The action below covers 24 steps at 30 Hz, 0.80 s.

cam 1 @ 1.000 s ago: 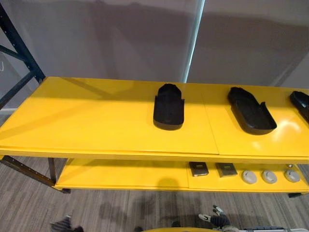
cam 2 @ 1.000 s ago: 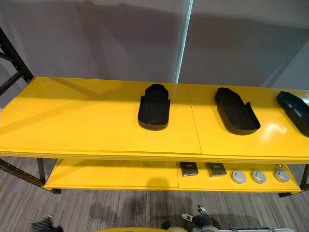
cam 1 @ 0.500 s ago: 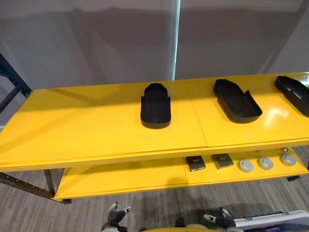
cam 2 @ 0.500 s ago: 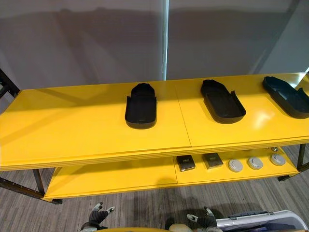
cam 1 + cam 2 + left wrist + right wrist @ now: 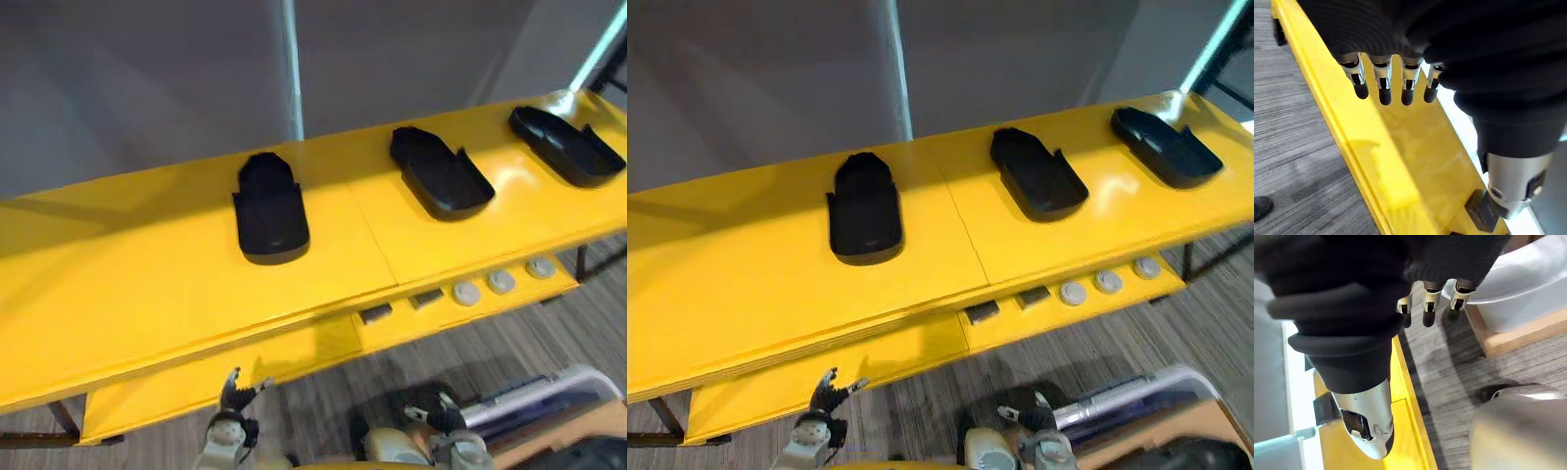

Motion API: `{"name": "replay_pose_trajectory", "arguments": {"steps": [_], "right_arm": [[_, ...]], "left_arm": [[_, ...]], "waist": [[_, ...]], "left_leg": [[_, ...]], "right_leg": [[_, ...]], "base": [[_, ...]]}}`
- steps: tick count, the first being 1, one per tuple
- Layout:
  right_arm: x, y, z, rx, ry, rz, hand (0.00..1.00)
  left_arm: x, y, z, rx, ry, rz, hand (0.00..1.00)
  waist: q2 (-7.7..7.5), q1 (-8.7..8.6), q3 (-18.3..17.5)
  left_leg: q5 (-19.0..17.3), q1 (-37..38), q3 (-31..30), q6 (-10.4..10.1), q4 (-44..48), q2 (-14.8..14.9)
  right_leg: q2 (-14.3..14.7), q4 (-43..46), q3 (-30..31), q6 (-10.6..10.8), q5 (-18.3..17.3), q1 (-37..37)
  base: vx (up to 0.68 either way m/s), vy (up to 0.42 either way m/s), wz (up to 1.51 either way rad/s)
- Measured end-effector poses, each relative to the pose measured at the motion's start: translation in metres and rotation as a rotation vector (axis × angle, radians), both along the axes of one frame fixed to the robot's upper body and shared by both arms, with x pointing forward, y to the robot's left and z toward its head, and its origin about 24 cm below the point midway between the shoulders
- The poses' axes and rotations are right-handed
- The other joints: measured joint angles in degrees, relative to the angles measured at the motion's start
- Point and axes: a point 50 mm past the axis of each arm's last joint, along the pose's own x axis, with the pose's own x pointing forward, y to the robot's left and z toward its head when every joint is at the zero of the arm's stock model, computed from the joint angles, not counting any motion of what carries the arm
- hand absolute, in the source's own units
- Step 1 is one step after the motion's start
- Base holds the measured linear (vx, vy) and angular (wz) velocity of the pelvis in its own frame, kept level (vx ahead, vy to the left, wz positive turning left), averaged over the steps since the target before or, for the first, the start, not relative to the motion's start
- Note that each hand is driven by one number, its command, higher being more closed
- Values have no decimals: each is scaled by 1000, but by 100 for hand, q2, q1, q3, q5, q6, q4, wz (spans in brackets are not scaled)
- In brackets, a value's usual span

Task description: Walk over and take plastic housings, then place them on the shelf

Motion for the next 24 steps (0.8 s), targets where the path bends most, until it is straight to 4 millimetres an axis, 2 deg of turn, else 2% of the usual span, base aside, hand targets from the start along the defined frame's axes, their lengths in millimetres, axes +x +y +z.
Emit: {"name": "replay_pose_trajectory", "arguments": {"steps": [1,2,3,4,5,6,7,8,9,10,11,12,13,14,15,17,18,21,24], "right_arm": [[14,8,6,-6,-36,44,0],[18,12,9,-6,-52,63,0],[25,16,14,-12,-83,92,0],[25,19,14,-13,-86,108,0],[22,19,13,-15,-79,112,0],[17,21,10,-13,-64,119,0],[13,23,8,-8,-53,125,0],[10,23,7,-9,-47,128,0],[14,25,9,-16,-62,144,0],[18,29,9,-9,-65,147,0],[18,37,9,7,-69,163,0],[17,40,7,10,-58,173,0],[17,42,6,6,-48,190,0],[27,42,11,-3,-75,201,0],[31,40,14,-11,-92,202,0],[25,35,12,-23,-78,193,0],[23,34,11,-25,-74,191,0],[9,24,4,-45,-31,177,0],[-4,16,0,-57,6,160,0]], "left_arm": [[6,6,4,20,-19,4,0],[9,8,6,26,-28,6,0],[12,7,8,28,-39,7,0],[17,9,11,36,-58,7,0],[17,7,11,31,-61,6,0],[16,4,10,24,-56,6,0],[15,4,10,21,-57,7,0],[16,2,11,17,-65,10,0],[12,0,9,8,-56,12,0],[13,-1,10,1,-69,24,0],[14,4,12,7,-70,42,0],[13,4,11,10,-66,43,0],[13,5,11,10,-65,44,0],[13,5,11,11,-63,46,0],[12,1,9,1,-53,46,0],[12,-12,7,-25,-46,18,0],[13,-14,7,-27,-46,13,0],[13,-23,6,-51,-47,5,0],[-4,-24,-5,-56,20,15,0]], "waist": [[-43,-2,76],[-55,0,97],[-45,21,153],[-79,29,225],[-97,20,253],[-125,15,259],[-222,-4,244],[-304,-29,262],[-194,143,111],[-289,259,117],[-528,279,61],[-598,324,15],[-726,444,-68],[-707,515,-68],[-642,504,-48],[-517,443,9],[-498,442,10],[-244,433,47],[-100,426,62]], "left_leg": [[-19,-233,283,101,177,62],[-29,-346,408,180,295,144],[-43,-436,545,269,413,235],[-77,-355,740,324,496,240],[-94,-297,761,354,565,233],[-158,-211,770,448,747,211],[-226,-197,755,455,930,132],[-280,-295,627,470,1101,51],[-321,-484,111,593,604,-165],[-50,-543,280,544,569,-119],[-71,-647,427,577,792,-136],[-71,-731,503,576,879,-122],[-78,-911,656,568,1089,-31],[-89,-1152,753,542,1407,150],[-89,-1230,731,542,1580,281],[-97,-1312,705,520,2251,650],[-107,-1294,686,503,2271,667],[-200,-1239,440,297,2284,810],[-219,-1039,38,223,2061,662]], "right_leg": [[33,-602,163,125,652,-32],[43,-948,161,215,1038,-14],[45,-1019,-40,240,1079,5],[-49,484,-701,-102,-153,-201],[-130,1103,-871,-156,-515,-200],[-296,1964,-1057,-59,-968,-117],[-423,2191,-1105,67,-1032,-75],[-379,2115,-1153,117,-1021,-51],[-228,1401,-736,358,-1101,230],[-239,2131,-603,282,-1445,100],[-415,2736,-669,366,-1782,195],[-522,2677,-675,389,-1819,324],[-603,2310,-731,324,-1887,416],[-491,1770,-869,144,-1773,464],[-378,1372,-850,-22,-1674,677],[-194,615,-750,-306,-1497,1208],[-172,593,-727,-325,-1485,1227],[37,650,-504,-367,-1407,1099],[77,854,-135,-331,-1411,989]], "base": [[-203,88,-164],[-185,38,-131],[-145,7,-97],[-73,-8,-70],[-61,-15,-34],[-36,-24,2],[-82,-8,3],[-158,29,-21],[-268,24,-68],[-254,-47,-74],[-152,-109,-62],[-42,-138,-48],[-72,-158,-89],[-153,-176,-109],[-217,-197,-99],[-215,-145,-63],[-161,-71,-49],[-136,5,-42],[-119,80,-63]]}}
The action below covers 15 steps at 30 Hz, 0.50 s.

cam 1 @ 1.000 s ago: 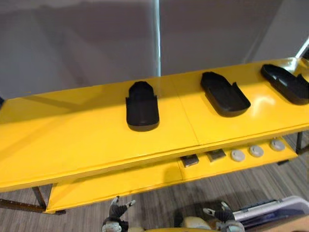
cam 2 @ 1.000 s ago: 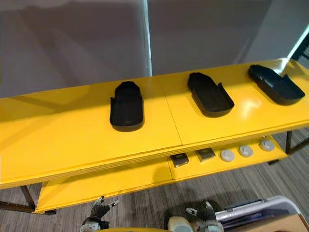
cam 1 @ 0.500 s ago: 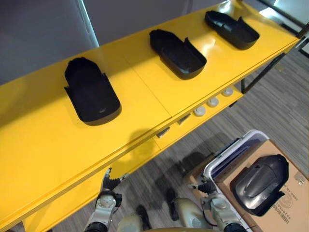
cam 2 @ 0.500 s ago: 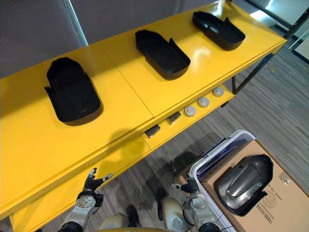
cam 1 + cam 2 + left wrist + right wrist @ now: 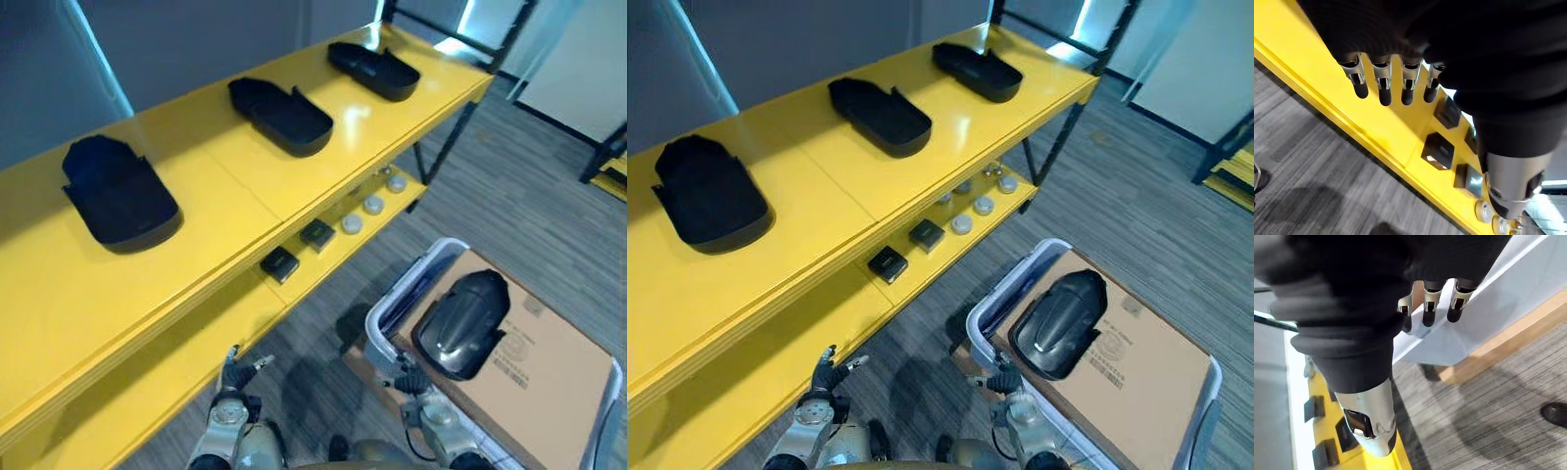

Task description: Walk over and take plastic housings, then place them on the shelf

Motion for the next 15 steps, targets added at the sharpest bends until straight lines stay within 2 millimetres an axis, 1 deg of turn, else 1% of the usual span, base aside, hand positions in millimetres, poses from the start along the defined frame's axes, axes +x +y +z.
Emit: {"name": "replay_pose_trajectory", "arguments": {"steps": [1,2,3,5,6,7,8,9,10,11,12,13,14,15], "right_arm": [[-5,-2,-2,-2,12,-11,0],[-7,-3,-2,-2,17,-18,0],[-7,-3,-3,0,18,-21,0],[-3,-2,-1,3,7,-17,0],[-2,-2,0,4,3,-18,0],[-1,-2,0,5,0,-21,0],[0,-2,0,5,-2,-22,0],[3,-2,1,5,-9,-20,0],[8,1,3,12,-21,-18,0],[9,2,4,15,-24,-18,0],[9,4,4,20,-25,-19,0],[8,5,3,23,-22,-21,0],[5,2,2,17,-16,-32,0],[2,-2,1,10,-10,-39,0]], "left_arm": [[-8,-1,-4,-2,28,-1,0],[-9,-2,-5,-4,36,0,0],[-10,-2,-6,-4,40,1,0],[-13,-1,-7,-4,47,3,0],[-16,-1,-8,-4,55,5,0],[-21,0,-10,-4,69,11,0],[-23,0,-11,-4,75,13,0],[-25,0,-11,-4,79,14,0],[-23,7,-10,14,76,12,0],[-22,10,-9,24,74,11,0],[-21,15,-9,37,73,16,0],[-20,21,-8,50,74,24,0],[-19,23,-8,54,79,24,0],[-18,23,-9,55,83,24,0]], "waist": [[56,-17,-32],[72,-29,-43],[75,-50,-47],[77,-63,-56],[98,-89,-79],[134,-107,-152],[159,-115,-196],[180,-119,-235],[173,-140,-243],[168,-144,-269],[151,-137,-327],[121,-125,-351],[157,-165,-355],[197,-168,-361]], "left_leg": [[-52,173,17,-80,-225,-51],[-78,241,34,-100,-337,-54],[-82,347,206,-93,-485,-91],[-119,520,592,-39,-693,-142],[-126,663,927,-26,-809,-146],[-120,782,1308,-2,-903,-128],[-117,847,1495,2,-948,-111],[-131,942,1756,16,-1023,-93],[-164,1104,2139,-29,-1074,-35],[-184,1122,2258,-59,-1051,5],[-182,1137,2397,-86,-959,76],[-165,1197,2379,-113,-900,127],[-119,1299,2362,-180,-835,224],[-115,1355,2333,-187,-783,294]], "right_leg": [[1,43,135,54,-25,-18],[-4,57,202,111,-47,-37],[-46,96,341,140,-90,-100],[-288,157,118,153,-138,-244],[-526,154,-212,153,-137,-317],[-867,160,-799,130,-123,-416],[-1058,157,-1153,111,-112,-455],[-1381,243,-1789,81,-95,-513],[-1908,345,-3018,7,-71,-479],[-2068,356,-3412,-92,1,-463],[-2191,322,-3827,-173,291,-444],[-2143,224,-3996,97,713,-398],[-1966,9,-3922,173,758,-257],[-1868,-91,-3883,210,781,-170]], "base": [[-47,94,-65],[-37,76,-64],[-84,110,-78],[-99,148,-97],[-47,153,-121],[-22,153,-130],[10,127,-131],[29,89,-145],[44,62,-138],[87,13,-128],[155,-70,-110],[196,-123,-122],[171,-151,-99],[147,-144,-72]]}}
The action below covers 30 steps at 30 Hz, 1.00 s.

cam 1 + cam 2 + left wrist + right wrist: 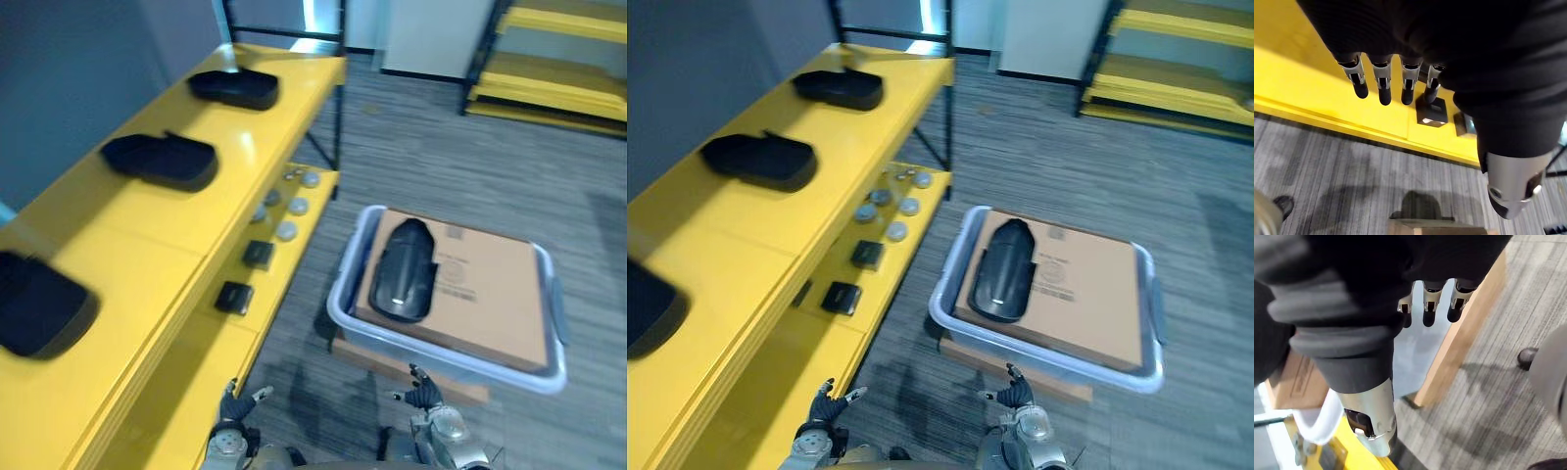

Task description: Walk over and take plastic housings, then place them on the shelf

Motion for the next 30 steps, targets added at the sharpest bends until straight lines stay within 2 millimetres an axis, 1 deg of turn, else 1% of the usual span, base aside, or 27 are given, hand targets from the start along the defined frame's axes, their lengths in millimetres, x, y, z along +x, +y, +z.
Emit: {"name": "replay_pose_trajectory", "arguments": {"steps": [1,2,3,4,5,6,7,8,9,10,11,12,13,14,15,16,18,19,22,25,26,27,29,30], "right_arm": [[-7,-7,-2,-18,18,-9,0],[-14,-11,-4,-30,35,-19,0],[-18,-13,-5,-33,37,-30,0],[-25,-17,-5,-32,40,-62,0],[-28,-19,-6,-32,46,-72,0],[-34,-22,-7,-35,60,-83,0],[-34,-25,-7,-35,56,-101,0],[-35,-26,-7,-31,55,-116,0],[-36,-29,-6,-27,51,-145,0],[-34,-34,-4,-31,36,-182,0],[-34,-36,-3,-30,29,-206,0],[-35,-38,-2,-30,25,-225,0],[-35,-42,-1,-33,17,-245,0],[-35,-40,-2,-16,16,-258,0],[-37,-34,-4,9,20,-277,0],[-38,-32,-5,26,21,-299,0],[-43,-35,-6,38,26,-343,0],[-43,-39,-5,39,21,-369,0],[-44,-46,-4,43,9,-440,0],[-48,-55,-3,42,0,-517,0],[-48,-60,-1,37,-16,-554,0],[-48,-61,0,37,-21,-560,0],[-47,-68,7,25,-64,-585,0],[-45,-74,14,10,-106,-598,0]], "left_arm": [[1,-4,-1,-10,1,-3,0],[3,-9,-1,-20,-3,-11,0],[4,-11,-1,-24,-6,-17,0],[8,-13,0,-28,-12,-26,0],[9,-14,0,-30,-12,-26,0],[10,-18,0,-39,-12,-29,0],[9,-22,-1,-50,-8,-30,0],[7,-24,-2,-55,-2,-32,0],[2,-29,-5,-65,11,-43,0],[0,-32,-6,-75,16,-48,0],[0,-33,-6,-77,17,-47,0],[-1,-33,-6,-77,20,-46,0],[-1,-33,-6,-73,21,-51,0],[-1,-31,-6,-67,20,-53,0],[0,-27,-5,-56,16,-53,0],[0,-25,-5,-50,18,-53,0],[-2,-24,-6,-50,24,-50,0],[-2,-24,-6,-52,23,-44,0],[-3,-18,-5,-55,21,-18,0],[-5,-11,-5,-42,25,-1,0],[-10,-7,-6,-34,34,9,0],[-11,-6,-6,-33,37,13,0],[-17,-2,-8,-31,47,41,0],[-22,-1,-9,-32,57,52,0]], "waist": [[56,-41,-38],[97,-111,-51],[124,-139,-56],[120,-184,-33],[123,-193,-29],[148,-228,12],[165,-289,88],[154,-298,120],[90,-279,157],[106,-269,167],[114,-268,171],[151,-271,179],[232,-290,178],[253,-295,156],[106,-293,146],[21,-294,157],[-19,-293,129],[-12,-296,122],[-2,-294,112],[-38,-293,61],[-66,-290,51],[-79,-291,46],[-147,-293,0],[-186,-302,-18]], "left_leg": [[1,104,-86,-2,61,103],[7,158,-107,-13,80,181],[21,201,-138,-39,148,266],[28,202,-201,-53,410,411],[29,168,-272,-52,628,504],[91,27,-528,-51,1188,710],[281,-83,-863,27,1720,834],[454,-170,-1064,30,2011,863],[254,-338,-1500,-227,2166,696],[-86,-517,-1949,-414,1863,333],[-146,-615,-2150,-426,1589,118],[-56,-711,-2405,-386,844,-167],[47,-744,-2425,-110,400,-240],[13,-694,-2450,-121,336,-283],[15,-601,-2454,-115,176,-416],[30,-578,-2456,-91,97,-502],[60,-547,-2468,-43,-16,-620],[105,-530,-2478,13,-122,-697],[240,-442,-2516,40,-388,-816],[405,-310,-2606,-1,-727,-868],[520,-224,-2625,-26,-939,-870],[542,-200,-2627,-33,-988,-874],[652,-112,-2627,-55,-1220,-889],[717,-60,-2632,-63,-1363,-902]], "right_leg": [[151,-139,92,28,17,129],[254,-208,166,32,14,212],[331,-249,226,83,-20,285],[415,-297,260,163,-91,375],[448,-290,285,161,-130,410],[532,-248,341,171,-240,523],[559,-164,425,145,-350,650],[511,-165,483,143,-377,725],[464,-195,633,146,-395,793],[372,-186,761,146,-401,768],[342,-178,824,148,-401,751],[335,-143,907,195,-399,744],[478,-115,981,345,-453,743],[461,-90,1030,374,-472,747],[370,-66,1107,426,-499,677],[301,-74,1120,468,-495,674],[227,-123,1149,485,-490,684],[192,-177,1168,514,-473,690],[149,-294,1167,536,-448,734],[178,-417,1166,501,-425,830],[224,-515,1164,452,-388,886],[228,-531,1163,449,-384,894],[254,-599,1157,449,-380,908],[263,-623,1155,449,-379,910]], "base": [[113,-121,-52],[116,-131,-48],[115,-129,-33],[103,-126,-23],[103,-123,-26],[100,-120,-33],[100,-89,-32],[97,-47,-42],[76,31,-53],[69,39,-55],[69,82,-53],[78,112,-36],[91,105,-26],[91,109,-10],[78,81,-1],[60,90,0],[55,76,10],[63,66,13],[57,25,12],[49,-32,19],[30,-46,11],[27,-58,6],[10,-20,0],[17,-18,4]]}}
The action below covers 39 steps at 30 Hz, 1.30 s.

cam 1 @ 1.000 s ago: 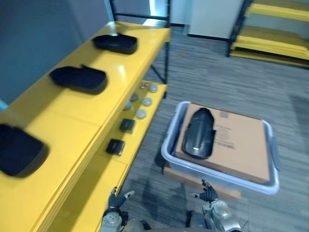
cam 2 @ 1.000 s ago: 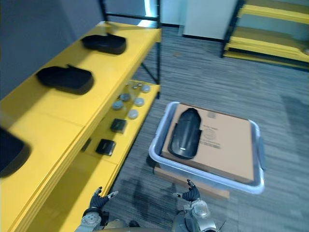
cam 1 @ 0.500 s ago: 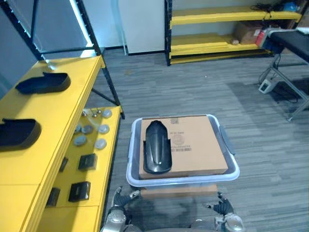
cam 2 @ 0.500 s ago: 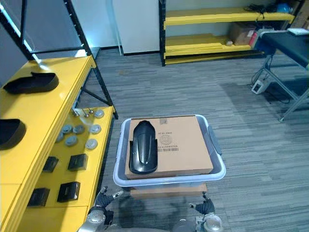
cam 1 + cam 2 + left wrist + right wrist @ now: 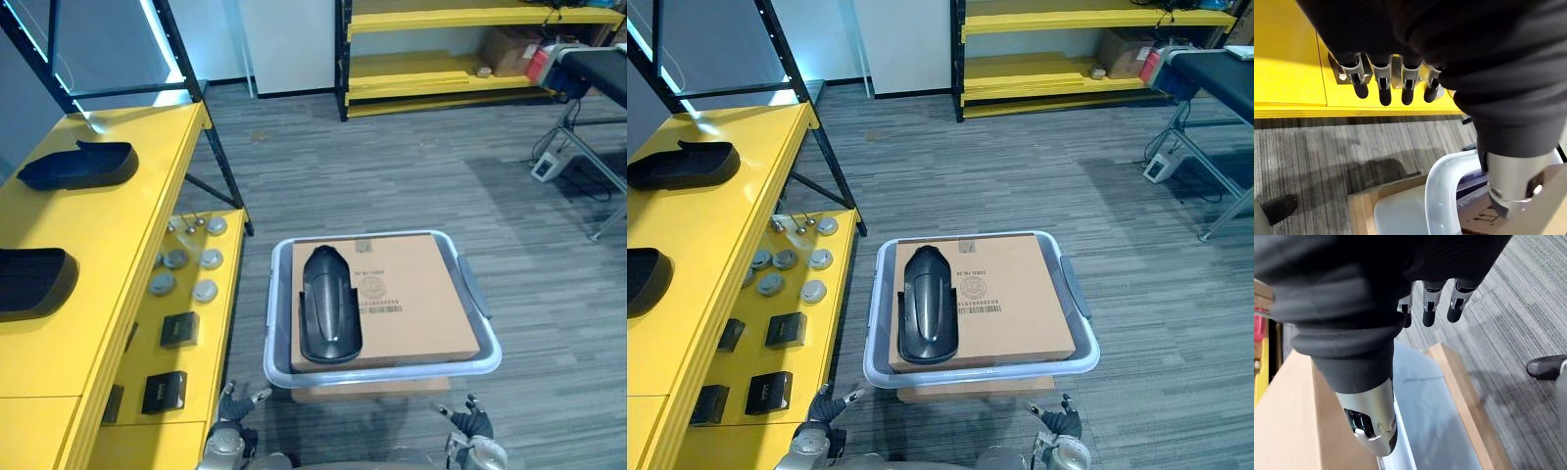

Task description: Walk over and take plastic housings, then place them on the shelf

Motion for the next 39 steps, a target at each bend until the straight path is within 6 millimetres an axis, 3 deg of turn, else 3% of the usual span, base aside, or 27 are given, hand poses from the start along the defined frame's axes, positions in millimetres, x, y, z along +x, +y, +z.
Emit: {"name": "replay_pose_trajectory", "arguments": {"steps": [2,4,8,11,15,17,22,25,33,36,37,39], "right_arm": [[4,-11,14,-56,-61,-29,0],[12,-26,46,-172,-175,-42,0],[34,-32,99,-327,-380,7,0],[56,-14,131,-393,-540,114,0],[91,21,149,-383,-649,302,0],[109,40,158,-389,-698,384,0],[137,57,143,-397,-619,477,0],[148,61,120,-404,-475,516,0],[163,77,80,-394,-193,539,0],[171,72,85,-442,-173,452,0],[173,69,87,-457,-165,430,100],[176,66,88,-474,-143,398,100]], "left_arm": [[-8,0,-2,-6,19,10,0],[-12,1,-3,-7,27,17,0],[-21,6,-5,-2,45,45,0],[-26,5,-6,-4,58,44,0],[-24,2,-6,-14,49,27,0],[-21,1,-5,-24,35,12,0],[-11,-1,-1,-22,-3,-10,0],[-4,-4,2,-19,-25,-33,0],[11,-8,8,-14,-71,-57,0],[16,-9,10,-3,-91,-61,0],[18,-10,11,-2,-95,-63,0],[22,-12,12,5,-104,-68,0]], "waist": [[-50,-9,-35],[-100,-36,-59],[-253,-40,-127],[-339,-5,-151],[-283,40,-127],[-232,176,-120],[-226,349,-84],[-231,492,13],[-219,523,423],[-217,532,574],[-217,533,598],[-210,544,660]], "left_leg": [[99,46,-28,6,-180,-22],[212,80,-104,36,-391,-60],[303,67,-172,71,-493,-126],[498,60,-348,90,-704,-188],[788,48,-628,80,-1054,-220],[905,-115,-816,82,-1167,-225],[1031,-416,-1224,90,-1164,-280],[1063,-521,-1479,101,-1163,-341],[1080,-777,-1736,100,-1036,-431],[1080,-813,-1783,100,-1021,-431],[1080,-820,-1781,100,-1022,-432],[1080,-835,-1776,100,-1022,-432]], "right_leg": [[22,-122,-15,1,72,33],[46,-295,-13,11,194,87],[19,-389,-6,19,244,105],[13,-487,-14,19,244,144],[35,-557,-220,49,245,151],[42,-552,-368,98,222,11],[31,-566,-750,110,230,-2],[24,-675,-979,110,231,100],[13,-781,-1257,110,233,163],[18,-781,-1255,109,235,164],[17,-781,-1255,108,236,157],[16,-781,-1251,111,238,140]], "base": [[18,-4,6],[2,39,14],[-17,44,12],[-42,14,28],[-80,-23,36],[-94,-20,41],[11,-10,47],[50,-8,42],[38,-7,26],[10,-7,12],[0,0,0],[-8,-1,-2]]}}
